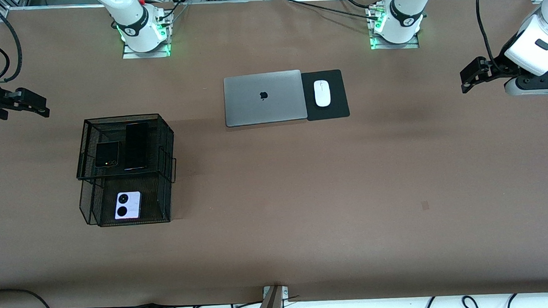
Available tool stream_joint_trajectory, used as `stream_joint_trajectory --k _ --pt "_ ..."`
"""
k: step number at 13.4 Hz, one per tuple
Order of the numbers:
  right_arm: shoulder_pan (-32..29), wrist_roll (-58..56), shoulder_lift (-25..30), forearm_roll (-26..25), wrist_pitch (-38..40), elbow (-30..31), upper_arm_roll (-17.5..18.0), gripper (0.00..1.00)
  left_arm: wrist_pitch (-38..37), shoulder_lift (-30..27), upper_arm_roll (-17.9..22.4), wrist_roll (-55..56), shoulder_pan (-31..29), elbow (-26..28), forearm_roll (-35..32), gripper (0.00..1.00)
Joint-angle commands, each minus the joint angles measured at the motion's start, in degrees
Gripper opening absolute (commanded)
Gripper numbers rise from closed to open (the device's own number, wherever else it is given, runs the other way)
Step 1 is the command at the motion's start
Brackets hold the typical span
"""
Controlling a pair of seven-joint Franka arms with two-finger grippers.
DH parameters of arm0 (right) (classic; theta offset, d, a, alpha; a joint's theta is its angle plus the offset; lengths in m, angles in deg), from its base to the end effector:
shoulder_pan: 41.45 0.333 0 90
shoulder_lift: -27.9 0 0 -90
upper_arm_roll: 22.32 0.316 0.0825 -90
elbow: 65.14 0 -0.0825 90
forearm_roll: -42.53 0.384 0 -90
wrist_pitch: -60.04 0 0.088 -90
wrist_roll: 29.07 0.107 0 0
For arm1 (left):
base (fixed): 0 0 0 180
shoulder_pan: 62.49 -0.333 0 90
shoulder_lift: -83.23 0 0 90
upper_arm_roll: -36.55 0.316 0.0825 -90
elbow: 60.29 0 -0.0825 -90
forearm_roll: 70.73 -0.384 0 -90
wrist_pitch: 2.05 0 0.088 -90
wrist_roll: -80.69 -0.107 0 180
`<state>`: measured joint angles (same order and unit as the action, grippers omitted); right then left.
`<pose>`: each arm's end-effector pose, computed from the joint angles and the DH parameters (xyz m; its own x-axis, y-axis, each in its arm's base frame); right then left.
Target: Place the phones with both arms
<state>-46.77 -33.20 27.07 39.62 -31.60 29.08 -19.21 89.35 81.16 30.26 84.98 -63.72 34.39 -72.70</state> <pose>0.5577 -0.0270 0.5842 0.9974 0.0350 -0.0629 0.0379 -0.9983 0.0454 0.5423 -0.0455 0.6078 0.9997 -0.0142 -0.0184 -0.0149 -0.9991 -0.0398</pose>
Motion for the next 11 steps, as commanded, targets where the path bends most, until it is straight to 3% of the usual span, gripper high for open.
stream_joint_trajectory --k 1,11 --pt "-1.27 1.14 1.36 -0.34 0.68 0.53 1.37 1.0 -1.31 0.58 -0.21 -0.25 -0.17 -1.6 0.48 1.0" --pt "-1.27 1.14 1.36 1.42 0.68 0.44 1.2 1.0 -1.39 0.58 -0.21 -0.25 0.18 -1.6 0.47 1.0"
